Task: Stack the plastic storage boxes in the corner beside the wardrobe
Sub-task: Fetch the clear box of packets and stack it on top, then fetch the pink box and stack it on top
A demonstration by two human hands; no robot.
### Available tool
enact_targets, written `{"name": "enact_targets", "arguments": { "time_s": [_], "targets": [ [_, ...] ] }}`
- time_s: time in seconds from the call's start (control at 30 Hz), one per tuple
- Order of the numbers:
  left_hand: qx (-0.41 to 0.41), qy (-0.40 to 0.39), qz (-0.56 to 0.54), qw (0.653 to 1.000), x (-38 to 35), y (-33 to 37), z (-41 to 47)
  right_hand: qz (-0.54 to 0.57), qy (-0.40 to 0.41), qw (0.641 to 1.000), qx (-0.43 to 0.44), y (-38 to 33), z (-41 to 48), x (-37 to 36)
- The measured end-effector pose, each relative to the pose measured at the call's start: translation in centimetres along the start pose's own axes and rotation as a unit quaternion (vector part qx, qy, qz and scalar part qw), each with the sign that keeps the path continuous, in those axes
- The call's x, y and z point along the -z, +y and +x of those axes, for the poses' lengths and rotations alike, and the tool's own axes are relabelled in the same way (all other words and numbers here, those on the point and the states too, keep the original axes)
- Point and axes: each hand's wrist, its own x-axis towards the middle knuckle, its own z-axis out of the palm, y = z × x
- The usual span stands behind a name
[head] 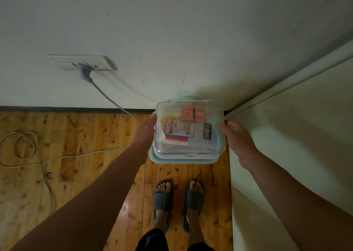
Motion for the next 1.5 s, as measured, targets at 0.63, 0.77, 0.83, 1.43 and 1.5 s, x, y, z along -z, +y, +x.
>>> {"name": "enact_targets", "arguments": {
  "time_s": [0.63,0.77,0.83,1.43,1.5],
  "targets": [
    [-0.087,-0.049,0.037,0.994,1.9,9.3,-10.8,0.025,-0.001,0.999,0.032,-9.4,-11.8,2.2],
    [-0.15,-0.063,0.087,0.983,2.6,12.6,-13.7,0.036,0.006,0.998,0.044,-12.3,-14.4,2.7],
    [-0.194,-0.068,0.132,0.97,3.1,14.3,-15.0,0.031,0.016,0.998,0.051,-13.8,-15.7,3.2],
    [-0.334,-0.115,0.286,0.891,4.9,22.1,-25.2,0.016,0.111,0.986,0.125,-19.7,-26.2,6.8],
    [-0.346,-0.122,0.286,0.885,4.6,22.3,-26.4,0.011,0.115,0.985,0.128,-19.6,-27.7,7.5]
  ]
}}
